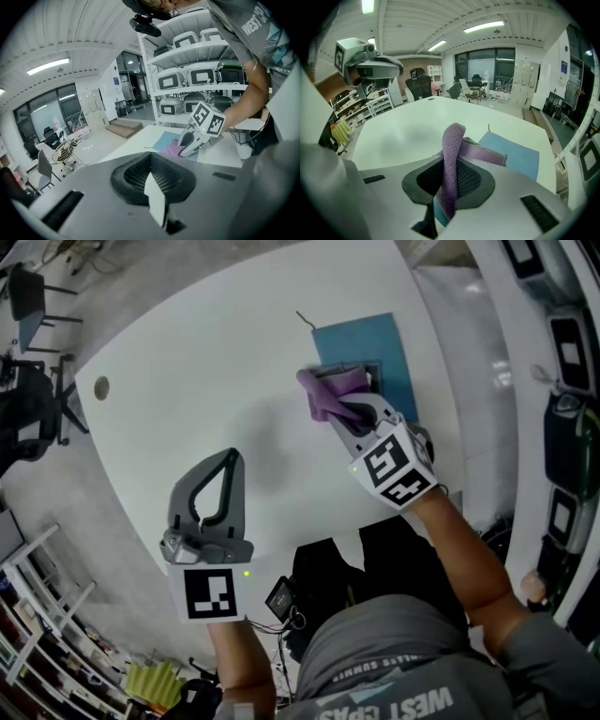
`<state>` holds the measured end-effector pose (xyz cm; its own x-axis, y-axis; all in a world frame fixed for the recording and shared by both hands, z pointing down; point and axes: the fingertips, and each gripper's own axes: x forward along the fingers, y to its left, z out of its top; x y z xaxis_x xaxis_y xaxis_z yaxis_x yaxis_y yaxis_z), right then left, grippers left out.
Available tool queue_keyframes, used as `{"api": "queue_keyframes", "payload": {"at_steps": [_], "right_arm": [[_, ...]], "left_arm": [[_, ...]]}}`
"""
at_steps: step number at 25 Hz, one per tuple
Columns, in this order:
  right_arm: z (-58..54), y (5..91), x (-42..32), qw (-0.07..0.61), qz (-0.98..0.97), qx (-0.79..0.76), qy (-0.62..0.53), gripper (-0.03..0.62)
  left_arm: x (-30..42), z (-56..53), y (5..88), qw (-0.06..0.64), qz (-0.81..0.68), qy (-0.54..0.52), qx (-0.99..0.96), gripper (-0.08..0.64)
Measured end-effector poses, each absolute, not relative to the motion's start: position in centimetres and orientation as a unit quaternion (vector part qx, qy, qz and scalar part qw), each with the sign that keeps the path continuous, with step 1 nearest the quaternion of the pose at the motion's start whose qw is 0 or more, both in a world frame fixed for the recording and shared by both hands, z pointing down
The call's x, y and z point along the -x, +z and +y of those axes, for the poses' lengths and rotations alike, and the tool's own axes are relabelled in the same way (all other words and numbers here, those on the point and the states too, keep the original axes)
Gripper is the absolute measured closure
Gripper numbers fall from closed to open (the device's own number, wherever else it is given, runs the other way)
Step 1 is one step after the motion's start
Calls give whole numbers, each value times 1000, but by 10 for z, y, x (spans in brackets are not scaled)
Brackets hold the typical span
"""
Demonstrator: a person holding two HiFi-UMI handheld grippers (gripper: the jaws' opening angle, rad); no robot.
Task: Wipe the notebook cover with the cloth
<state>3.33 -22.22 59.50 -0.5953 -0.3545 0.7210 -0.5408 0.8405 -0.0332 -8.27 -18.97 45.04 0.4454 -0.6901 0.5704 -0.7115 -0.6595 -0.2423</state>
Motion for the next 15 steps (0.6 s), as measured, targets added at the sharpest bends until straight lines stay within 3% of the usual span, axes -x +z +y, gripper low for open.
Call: {"api": "queue_keyframes", "payload": {"at_steps": [15], "right_arm": [[-250, 595, -162, 384, -828, -376, 161, 523]], "left_arm": [[19, -223, 440, -9, -358, 320, -877, 557]]}}
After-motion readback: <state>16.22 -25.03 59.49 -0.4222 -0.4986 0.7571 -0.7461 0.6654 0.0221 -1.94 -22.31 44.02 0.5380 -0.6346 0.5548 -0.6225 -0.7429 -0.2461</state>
